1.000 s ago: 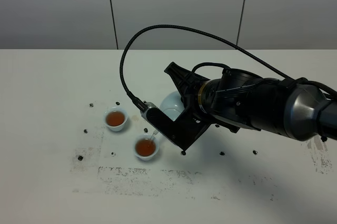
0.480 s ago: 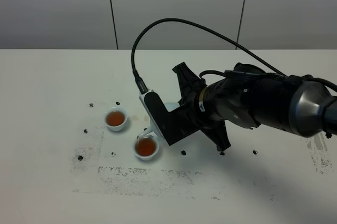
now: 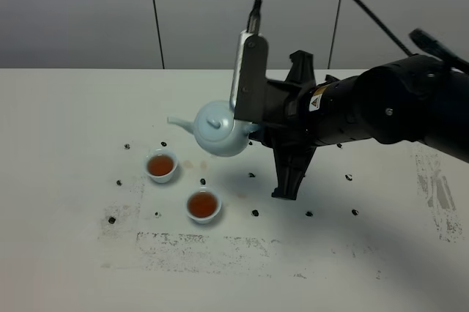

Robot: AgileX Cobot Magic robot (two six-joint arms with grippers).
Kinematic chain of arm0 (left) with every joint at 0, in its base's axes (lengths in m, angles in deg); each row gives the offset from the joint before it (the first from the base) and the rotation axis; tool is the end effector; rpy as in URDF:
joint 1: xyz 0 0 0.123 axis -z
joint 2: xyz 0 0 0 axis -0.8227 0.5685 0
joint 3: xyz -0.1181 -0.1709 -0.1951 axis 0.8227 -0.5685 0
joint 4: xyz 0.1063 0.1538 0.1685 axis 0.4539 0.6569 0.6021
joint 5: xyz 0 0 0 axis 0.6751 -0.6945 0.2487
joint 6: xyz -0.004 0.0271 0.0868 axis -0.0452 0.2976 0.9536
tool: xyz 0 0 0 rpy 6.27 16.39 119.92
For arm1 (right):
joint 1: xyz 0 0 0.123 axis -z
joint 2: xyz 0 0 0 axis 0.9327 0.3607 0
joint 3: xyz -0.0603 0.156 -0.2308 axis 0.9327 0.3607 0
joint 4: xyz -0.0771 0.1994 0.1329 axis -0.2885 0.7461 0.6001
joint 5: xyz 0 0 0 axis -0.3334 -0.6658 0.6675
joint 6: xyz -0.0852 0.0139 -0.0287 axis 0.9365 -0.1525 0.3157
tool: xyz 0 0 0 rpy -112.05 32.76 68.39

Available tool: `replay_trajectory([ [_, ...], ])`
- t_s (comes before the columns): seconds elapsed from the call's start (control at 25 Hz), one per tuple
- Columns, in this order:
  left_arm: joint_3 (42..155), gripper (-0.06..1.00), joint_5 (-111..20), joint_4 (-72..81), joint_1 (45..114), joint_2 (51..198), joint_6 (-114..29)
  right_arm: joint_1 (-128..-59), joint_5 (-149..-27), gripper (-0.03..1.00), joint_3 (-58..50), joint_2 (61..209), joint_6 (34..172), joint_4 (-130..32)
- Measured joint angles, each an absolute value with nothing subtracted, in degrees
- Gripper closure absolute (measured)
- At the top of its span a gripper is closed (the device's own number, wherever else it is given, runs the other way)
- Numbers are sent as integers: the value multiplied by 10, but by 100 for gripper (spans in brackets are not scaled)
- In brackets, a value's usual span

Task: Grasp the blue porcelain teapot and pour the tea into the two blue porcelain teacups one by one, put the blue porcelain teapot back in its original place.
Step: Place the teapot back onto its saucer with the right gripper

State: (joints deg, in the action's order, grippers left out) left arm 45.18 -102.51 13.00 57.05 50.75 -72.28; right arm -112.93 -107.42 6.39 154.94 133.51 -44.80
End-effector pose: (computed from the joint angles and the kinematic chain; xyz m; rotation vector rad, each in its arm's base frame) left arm -0.0014 -0.0072 0.2653 0.1027 2.0821 -0.0858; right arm 0.2534 0.2577 0.2799 -1.6729 1.6901 0.1246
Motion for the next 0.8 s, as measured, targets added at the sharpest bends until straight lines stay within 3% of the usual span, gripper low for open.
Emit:
replay_trajectory([
  [0.48,452,45,-1025,130,570,507,-722,-1153,-1027,94,260,1476,951,-471],
  [0.8,452,45,-1025,130,570,507,-722,-1182,-793,94,377,1475,842,-469],
])
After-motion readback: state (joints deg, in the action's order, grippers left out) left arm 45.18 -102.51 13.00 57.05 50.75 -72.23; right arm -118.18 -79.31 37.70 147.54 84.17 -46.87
